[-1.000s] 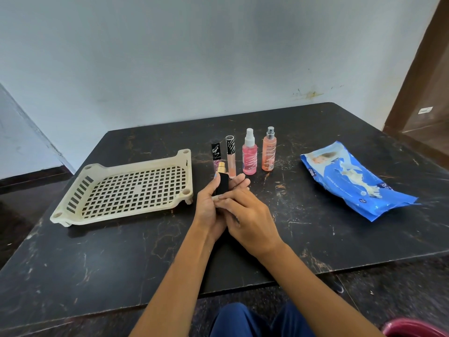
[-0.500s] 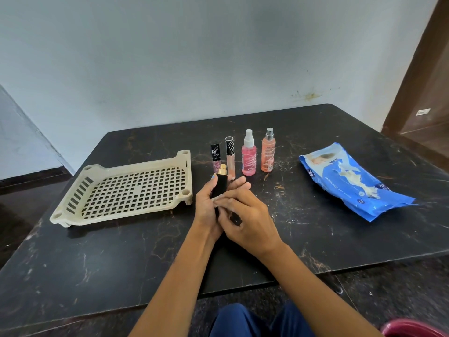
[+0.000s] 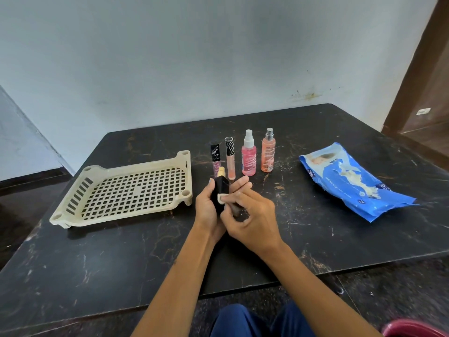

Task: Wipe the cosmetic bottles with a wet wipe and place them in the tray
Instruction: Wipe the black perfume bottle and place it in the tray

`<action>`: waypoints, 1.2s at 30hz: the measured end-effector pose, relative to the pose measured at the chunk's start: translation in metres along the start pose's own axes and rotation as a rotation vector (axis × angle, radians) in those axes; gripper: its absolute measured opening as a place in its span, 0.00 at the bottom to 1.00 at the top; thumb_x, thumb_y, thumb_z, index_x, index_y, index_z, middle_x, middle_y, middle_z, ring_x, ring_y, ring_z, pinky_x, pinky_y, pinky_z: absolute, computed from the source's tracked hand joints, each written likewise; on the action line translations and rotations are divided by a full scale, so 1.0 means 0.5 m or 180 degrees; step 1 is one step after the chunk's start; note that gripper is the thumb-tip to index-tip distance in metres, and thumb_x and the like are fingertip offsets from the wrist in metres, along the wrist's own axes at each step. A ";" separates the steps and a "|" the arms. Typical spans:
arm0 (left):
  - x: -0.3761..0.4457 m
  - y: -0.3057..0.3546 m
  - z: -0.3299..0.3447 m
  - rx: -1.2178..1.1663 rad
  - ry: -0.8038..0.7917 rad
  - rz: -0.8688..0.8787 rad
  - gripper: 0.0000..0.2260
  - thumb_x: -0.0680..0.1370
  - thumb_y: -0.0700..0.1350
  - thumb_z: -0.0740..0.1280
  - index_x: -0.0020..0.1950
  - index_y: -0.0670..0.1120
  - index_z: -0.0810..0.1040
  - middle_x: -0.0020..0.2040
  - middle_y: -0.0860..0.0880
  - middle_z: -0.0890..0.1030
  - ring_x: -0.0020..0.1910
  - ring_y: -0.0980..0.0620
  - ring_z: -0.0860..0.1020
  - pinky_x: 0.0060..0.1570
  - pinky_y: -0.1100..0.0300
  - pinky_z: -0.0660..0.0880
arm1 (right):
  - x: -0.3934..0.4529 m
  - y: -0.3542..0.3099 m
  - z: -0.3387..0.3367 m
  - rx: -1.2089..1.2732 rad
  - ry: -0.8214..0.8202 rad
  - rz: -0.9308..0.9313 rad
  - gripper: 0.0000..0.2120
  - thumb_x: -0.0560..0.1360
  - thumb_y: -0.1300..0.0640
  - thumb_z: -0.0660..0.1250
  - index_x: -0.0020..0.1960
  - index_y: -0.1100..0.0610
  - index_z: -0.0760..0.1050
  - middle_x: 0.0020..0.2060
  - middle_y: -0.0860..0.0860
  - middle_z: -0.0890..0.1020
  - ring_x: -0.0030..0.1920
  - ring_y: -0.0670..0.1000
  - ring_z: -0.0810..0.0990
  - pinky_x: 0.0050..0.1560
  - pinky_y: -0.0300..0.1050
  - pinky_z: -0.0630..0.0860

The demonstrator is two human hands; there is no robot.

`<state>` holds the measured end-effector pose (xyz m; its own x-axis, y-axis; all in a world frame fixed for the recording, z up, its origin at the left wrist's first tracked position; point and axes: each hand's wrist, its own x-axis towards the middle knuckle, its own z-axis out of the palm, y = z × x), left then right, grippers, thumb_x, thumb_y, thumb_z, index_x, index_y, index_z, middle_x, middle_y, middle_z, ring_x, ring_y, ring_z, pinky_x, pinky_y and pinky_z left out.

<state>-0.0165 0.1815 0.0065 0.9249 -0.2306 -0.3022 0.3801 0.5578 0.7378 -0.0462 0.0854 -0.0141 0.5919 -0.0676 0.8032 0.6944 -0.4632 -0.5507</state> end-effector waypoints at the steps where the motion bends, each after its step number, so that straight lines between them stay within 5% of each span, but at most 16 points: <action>1: 0.001 -0.001 0.000 -0.0016 -0.0022 -0.0008 0.32 0.79 0.60 0.48 0.52 0.37 0.83 0.55 0.38 0.82 0.51 0.46 0.82 0.53 0.54 0.72 | -0.001 0.002 -0.001 -0.0037 0.0021 0.0014 0.08 0.68 0.62 0.67 0.44 0.60 0.83 0.37 0.51 0.82 0.38 0.46 0.80 0.40 0.39 0.78; 9: 0.002 -0.007 0.007 0.0056 0.0108 0.0265 0.17 0.82 0.48 0.54 0.45 0.42 0.79 0.36 0.47 0.83 0.35 0.53 0.82 0.39 0.61 0.76 | 0.017 0.010 -0.008 -0.0341 0.0503 0.0151 0.09 0.73 0.63 0.67 0.51 0.59 0.83 0.48 0.49 0.84 0.49 0.47 0.76 0.52 0.33 0.73; 14: 0.002 -0.003 0.009 -0.0113 0.0156 0.0154 0.24 0.81 0.52 0.50 0.53 0.39 0.82 0.52 0.39 0.83 0.51 0.46 0.82 0.55 0.54 0.73 | 0.008 0.000 0.002 -0.0174 0.0169 -0.0114 0.08 0.70 0.65 0.66 0.44 0.60 0.83 0.40 0.52 0.82 0.41 0.51 0.80 0.43 0.45 0.79; 20: 0.000 -0.003 0.008 -0.0083 0.0076 0.0205 0.33 0.81 0.57 0.47 0.38 0.42 0.86 0.44 0.42 0.85 0.52 0.46 0.79 0.63 0.53 0.69 | -0.004 -0.006 0.002 -0.0211 -0.0147 -0.0352 0.06 0.66 0.65 0.66 0.40 0.60 0.82 0.37 0.51 0.81 0.37 0.50 0.80 0.35 0.47 0.79; 23: -0.007 -0.001 0.011 0.0113 -0.0030 0.0241 0.26 0.80 0.58 0.53 0.45 0.41 0.82 0.47 0.41 0.84 0.50 0.46 0.81 0.55 0.55 0.76 | 0.000 0.002 0.008 -0.0224 0.0115 -0.0097 0.08 0.70 0.66 0.66 0.45 0.62 0.83 0.42 0.52 0.83 0.43 0.50 0.82 0.42 0.47 0.80; 28: -0.006 -0.010 0.011 0.0559 -0.0130 0.0458 0.10 0.79 0.46 0.59 0.47 0.43 0.77 0.36 0.48 0.81 0.35 0.55 0.81 0.37 0.63 0.78 | 0.013 0.007 -0.004 -0.0104 0.0422 0.0386 0.10 0.73 0.68 0.67 0.52 0.63 0.82 0.48 0.53 0.83 0.48 0.46 0.81 0.50 0.38 0.78; 31: -0.008 -0.007 0.014 0.0557 0.0031 0.0413 0.08 0.78 0.46 0.61 0.49 0.42 0.76 0.41 0.45 0.80 0.40 0.52 0.80 0.41 0.60 0.77 | 0.015 0.003 -0.007 -0.0024 0.0412 0.0496 0.09 0.73 0.67 0.68 0.52 0.61 0.82 0.45 0.52 0.82 0.44 0.43 0.79 0.45 0.33 0.77; 34: -0.006 -0.005 0.013 0.0385 0.0263 0.0393 0.24 0.74 0.52 0.67 0.61 0.34 0.71 0.57 0.32 0.77 0.54 0.41 0.80 0.45 0.52 0.79 | 0.008 0.000 -0.004 0.0018 0.0249 0.0458 0.08 0.72 0.60 0.66 0.48 0.59 0.82 0.40 0.50 0.82 0.38 0.44 0.79 0.38 0.38 0.78; 36: -0.007 -0.005 0.013 0.0394 0.0203 0.0387 0.24 0.77 0.52 0.63 0.65 0.36 0.69 0.60 0.34 0.77 0.56 0.42 0.80 0.46 0.52 0.79 | 0.007 -0.001 -0.004 -0.0167 0.0302 0.0391 0.09 0.71 0.59 0.65 0.46 0.58 0.83 0.38 0.48 0.82 0.38 0.46 0.78 0.38 0.40 0.77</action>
<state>-0.0207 0.1759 0.0097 0.9638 -0.1142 -0.2411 0.2661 0.4751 0.8387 -0.0453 0.0835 -0.0108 0.6280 -0.2087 0.7497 0.5952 -0.4917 -0.6355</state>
